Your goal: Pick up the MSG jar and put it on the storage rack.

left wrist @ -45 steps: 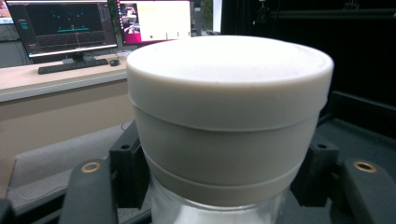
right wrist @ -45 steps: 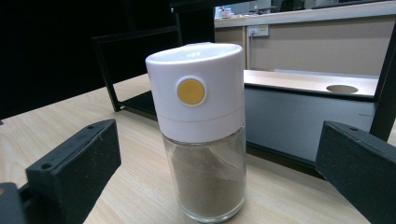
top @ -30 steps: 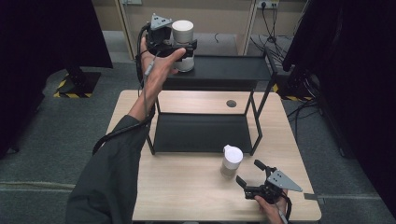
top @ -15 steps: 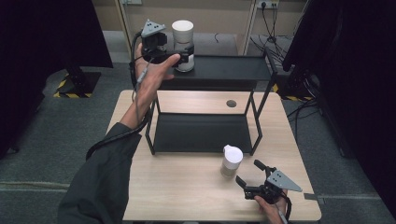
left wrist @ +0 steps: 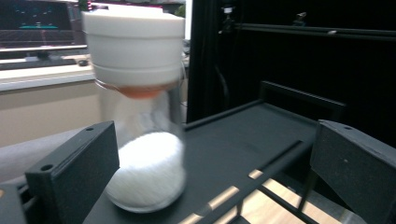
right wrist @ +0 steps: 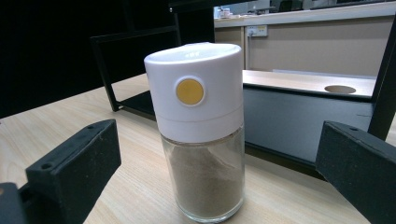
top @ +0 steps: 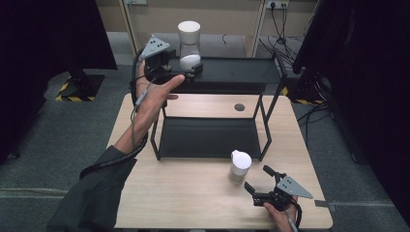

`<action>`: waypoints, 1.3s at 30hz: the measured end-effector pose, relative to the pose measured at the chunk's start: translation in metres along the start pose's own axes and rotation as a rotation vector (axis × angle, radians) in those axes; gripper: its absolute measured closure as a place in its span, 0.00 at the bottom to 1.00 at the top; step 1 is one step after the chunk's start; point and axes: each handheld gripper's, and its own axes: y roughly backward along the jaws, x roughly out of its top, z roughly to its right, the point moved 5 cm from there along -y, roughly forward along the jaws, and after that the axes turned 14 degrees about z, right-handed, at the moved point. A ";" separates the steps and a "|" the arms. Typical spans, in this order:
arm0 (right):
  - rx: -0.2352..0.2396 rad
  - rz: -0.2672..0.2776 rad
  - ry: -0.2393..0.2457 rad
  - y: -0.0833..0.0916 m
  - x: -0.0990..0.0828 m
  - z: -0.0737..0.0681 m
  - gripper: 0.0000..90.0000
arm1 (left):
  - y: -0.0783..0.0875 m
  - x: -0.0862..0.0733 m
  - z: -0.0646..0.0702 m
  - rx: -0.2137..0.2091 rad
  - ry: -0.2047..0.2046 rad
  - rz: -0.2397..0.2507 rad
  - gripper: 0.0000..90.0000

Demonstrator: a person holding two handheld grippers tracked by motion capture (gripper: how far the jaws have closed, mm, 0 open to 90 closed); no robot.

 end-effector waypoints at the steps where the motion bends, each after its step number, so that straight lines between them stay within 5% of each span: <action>1: 0.000 0.000 0.000 0.000 0.000 0.000 0.00 | 0.003 -0.002 0.002 -0.012 0.002 0.001 0.01; 9: -0.001 0.001 0.000 0.000 0.000 0.000 0.00 | 0.025 -0.024 0.013 -0.114 0.027 0.019 0.01; 11: -0.002 0.001 0.000 0.000 0.000 0.000 0.00 | 0.030 -0.030 0.016 -0.128 0.028 0.035 0.01; 13: -0.002 0.001 0.000 0.000 0.000 0.000 0.00 | 0.034 -0.033 0.022 -0.140 -0.013 0.035 0.01; 24: 0.000 -0.001 0.002 0.000 0.000 -0.001 0.00 | 0.058 -0.065 0.040 -0.218 0.007 0.062 0.01; 33: 0.000 0.000 0.001 0.000 0.000 -0.001 0.00 | 0.067 -0.114 0.057 -0.247 -0.041 0.046 0.01; 39: -0.001 0.000 0.002 0.000 0.000 -0.001 0.00 | 0.067 -0.144 0.058 -0.276 -0.014 0.024 0.00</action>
